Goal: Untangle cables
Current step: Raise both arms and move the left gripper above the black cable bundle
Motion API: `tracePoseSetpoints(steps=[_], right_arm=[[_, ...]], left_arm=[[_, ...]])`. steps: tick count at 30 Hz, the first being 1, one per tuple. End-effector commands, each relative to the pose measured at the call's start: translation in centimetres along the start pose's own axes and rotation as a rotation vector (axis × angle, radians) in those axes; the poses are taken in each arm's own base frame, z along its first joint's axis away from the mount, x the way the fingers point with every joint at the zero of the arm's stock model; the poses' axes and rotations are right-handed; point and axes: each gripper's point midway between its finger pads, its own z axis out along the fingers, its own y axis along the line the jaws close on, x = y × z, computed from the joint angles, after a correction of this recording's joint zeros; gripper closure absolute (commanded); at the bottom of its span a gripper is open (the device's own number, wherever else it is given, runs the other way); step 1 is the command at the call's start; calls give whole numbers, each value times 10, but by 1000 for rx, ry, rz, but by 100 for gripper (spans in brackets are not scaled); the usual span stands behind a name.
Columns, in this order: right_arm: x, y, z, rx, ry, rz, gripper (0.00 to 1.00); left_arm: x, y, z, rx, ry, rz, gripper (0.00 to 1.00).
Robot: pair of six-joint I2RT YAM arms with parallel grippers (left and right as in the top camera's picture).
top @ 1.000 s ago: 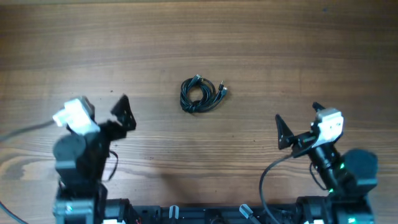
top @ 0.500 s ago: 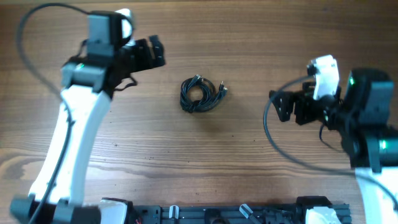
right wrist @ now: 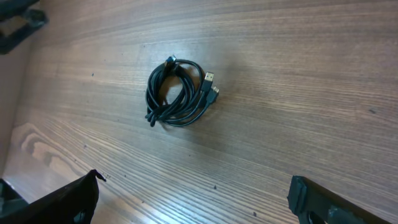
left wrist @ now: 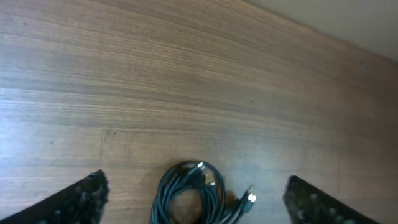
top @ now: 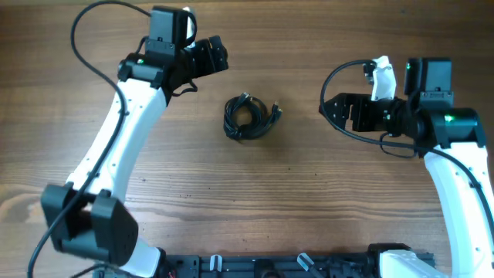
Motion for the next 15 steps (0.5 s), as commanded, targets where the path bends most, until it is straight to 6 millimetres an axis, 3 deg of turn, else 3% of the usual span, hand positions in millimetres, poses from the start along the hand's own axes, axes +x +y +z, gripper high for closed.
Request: tracePoseSetpoints(steps=[1, 8, 15], right_arm=[[-8, 7, -3, -19, -18, -2, 0], [-8, 6, -3, -12, -19, -2, 0], [-9, 6, -3, -13, -20, -3, 0]], left_arm=[[2, 3, 23, -12, 24, -123, 14], [11, 6, 50, -42, 41, -147, 14], [12, 4, 57, -70, 20, -128, 12]])
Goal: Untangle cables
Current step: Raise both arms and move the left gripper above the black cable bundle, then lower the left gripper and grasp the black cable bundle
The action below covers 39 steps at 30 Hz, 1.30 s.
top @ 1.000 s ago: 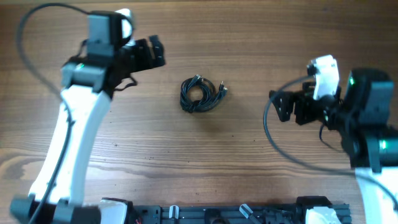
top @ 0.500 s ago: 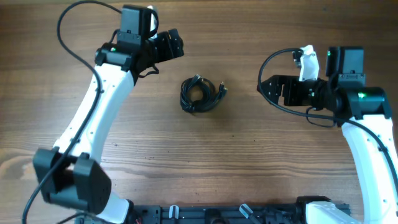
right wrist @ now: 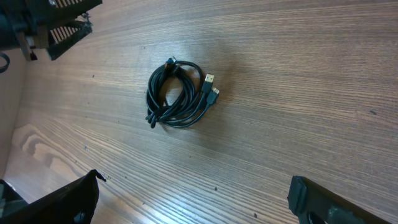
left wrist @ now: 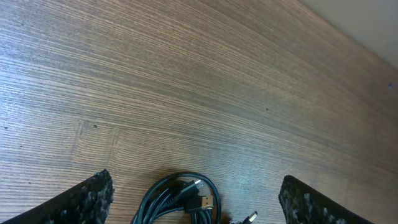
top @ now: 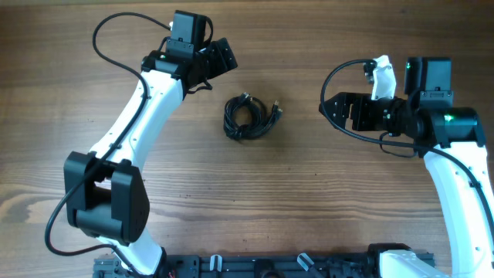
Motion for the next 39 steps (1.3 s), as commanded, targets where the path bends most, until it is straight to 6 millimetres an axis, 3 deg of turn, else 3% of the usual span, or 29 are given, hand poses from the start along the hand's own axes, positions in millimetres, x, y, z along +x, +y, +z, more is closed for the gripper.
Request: tracePoseSetpoints(steps=[1, 6, 13, 19, 25, 34, 39], right_arm=[[-8, 6, -3, -13, -17, -4, 0], [-8, 6, -3, -13, -16, -3, 0], [-7, 6, -3, -13, -13, 0, 0], [-5, 5, -3, -12, -5, 6, 0], [-5, 5, -3, -12, -6, 5, 0], [-2, 4, -2, -11, 5, 13, 1], [1, 4, -2, -10, 14, 23, 0]], left_arm=[[-3, -2, 7, -21, -17, -4, 12], [-1, -5, 11, -16, -16, 2, 9], [10, -1, 32, -34, 18, 9, 8], [11, 0, 34, -36, 20, 9, 8], [12, -1, 48, -30, 18, 14, 2], [26, 12, 65, -71, 66, 23, 34], [54, 27, 60, -97, 203, 261, 45]])
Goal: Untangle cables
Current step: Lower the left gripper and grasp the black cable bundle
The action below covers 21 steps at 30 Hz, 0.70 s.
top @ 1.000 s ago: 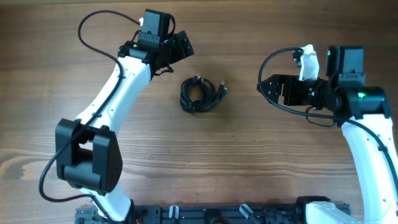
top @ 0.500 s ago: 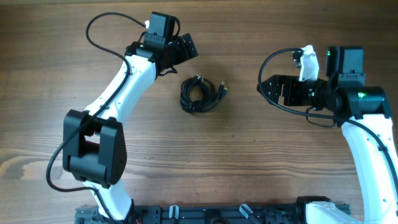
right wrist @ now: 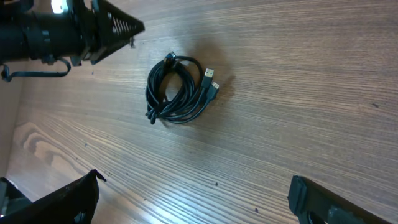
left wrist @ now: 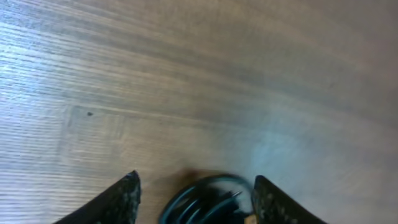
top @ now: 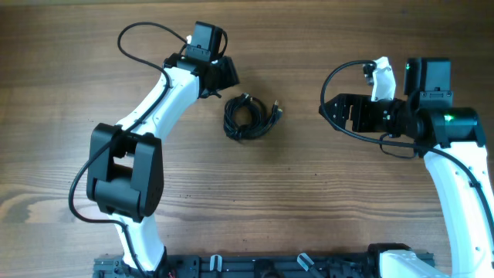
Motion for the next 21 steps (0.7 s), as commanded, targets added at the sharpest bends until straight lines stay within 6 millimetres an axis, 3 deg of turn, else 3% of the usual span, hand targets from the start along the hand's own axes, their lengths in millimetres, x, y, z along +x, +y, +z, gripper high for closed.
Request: tracePoseSetpoints(steps=[1, 7, 10, 14, 21], right_arm=[[-4, 5, -2, -11, -3, 8, 0], [-3, 5, -2, -11, 0, 12, 0], [-2, 5, -2, -11, 2, 14, 0], [-2, 5, -2, -11, 2, 14, 0], [0, 4, 0, -11, 8, 17, 1]], left_arm=[[18, 5, 3, -12, 84, 221, 46], [49, 8, 6, 35, 205, 346, 51], [56, 14, 15, 23, 236, 346, 54], [62, 18, 24, 12, 260, 342, 66], [72, 25, 30, 4, 279, 340, 67]])
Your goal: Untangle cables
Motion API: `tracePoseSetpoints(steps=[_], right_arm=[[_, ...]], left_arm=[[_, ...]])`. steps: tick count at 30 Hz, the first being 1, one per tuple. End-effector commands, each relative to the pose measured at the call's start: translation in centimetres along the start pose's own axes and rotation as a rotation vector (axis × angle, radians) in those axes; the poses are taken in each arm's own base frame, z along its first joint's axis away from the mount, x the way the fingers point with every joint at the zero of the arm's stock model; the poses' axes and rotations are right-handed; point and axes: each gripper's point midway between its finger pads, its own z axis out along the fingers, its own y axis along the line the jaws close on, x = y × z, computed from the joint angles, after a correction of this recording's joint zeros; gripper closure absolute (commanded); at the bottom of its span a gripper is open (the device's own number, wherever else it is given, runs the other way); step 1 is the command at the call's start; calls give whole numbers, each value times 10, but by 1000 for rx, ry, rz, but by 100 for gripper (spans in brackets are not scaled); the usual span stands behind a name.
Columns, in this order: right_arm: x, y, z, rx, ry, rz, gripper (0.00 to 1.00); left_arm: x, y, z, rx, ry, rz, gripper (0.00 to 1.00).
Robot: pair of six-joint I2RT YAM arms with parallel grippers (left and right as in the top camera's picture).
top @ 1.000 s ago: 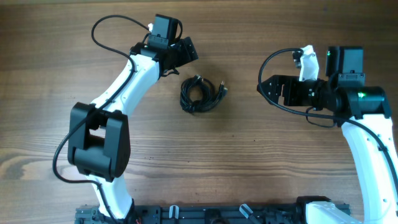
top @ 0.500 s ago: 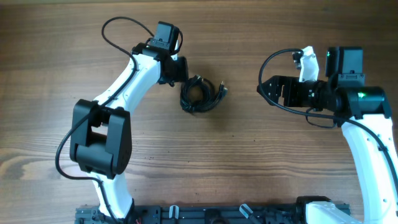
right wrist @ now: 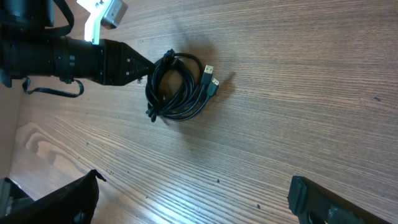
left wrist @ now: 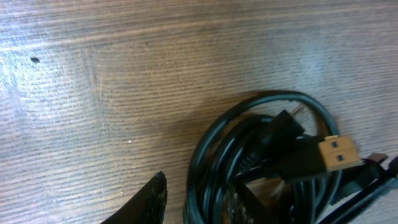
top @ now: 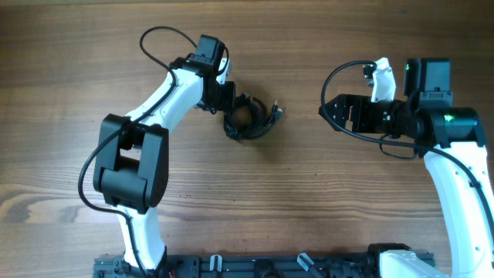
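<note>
A black cable coil point(top: 248, 116) lies on the wooden table point(top: 309, 201), its gold USB plug point(left wrist: 333, 152) and a second plug pointing right. My left gripper point(top: 229, 105) is down at the coil's left edge. In the left wrist view the gripper point(left wrist: 202, 202) straddles the coil's left strands point(left wrist: 208, 180), one finger point(left wrist: 149, 199) outside and the other inside the loop, narrowly open. The right gripper point(top: 325, 109) hovers open well to the right of the coil point(right wrist: 177, 87), with nothing between its wide-set fingers point(right wrist: 50, 199).
The left arm point(right wrist: 74, 56) reaches in from the far left toward the coil. Bare wood surrounds the coil on all sides. The arms' bases and a black rail point(top: 270, 266) sit at the near edge.
My left gripper has come down from just behind-left of the coil to its left edge, with its fingers closer together around the strands. The coil and the right arm have not moved.
My left gripper was wide open far behind-left of the coil. It then stood nearer at each moment, its fingers narrower, and now straddles the coil's left strands. The coil lay still throughout, and the right gripper stayed open at the right.
</note>
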Motion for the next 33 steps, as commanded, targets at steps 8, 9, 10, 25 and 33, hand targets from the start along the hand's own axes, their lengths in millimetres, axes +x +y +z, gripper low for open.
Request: tracePoseSetpoints(steps=[8, 9, 10, 25, 33], right_arm=[[-3, 4, 0, -11, -2, 3, 0], [-3, 4, 0, -11, -2, 3, 0], [-3, 4, 0, -11, -2, 3, 0], [-6, 4, 0, -13, -13, 15, 0], [-14, 12, -1, -59, -41, 74, 0]], left_arm=[[23, 5, 32, 16, 13, 20, 77], [24, 5, 33, 16, 12, 20, 79], [25, 6, 35, 16, 12, 18, 81], [10, 23, 0, 7, -89, -499, 96], [-6, -32, -80, 373, -8, -1159, 96]])
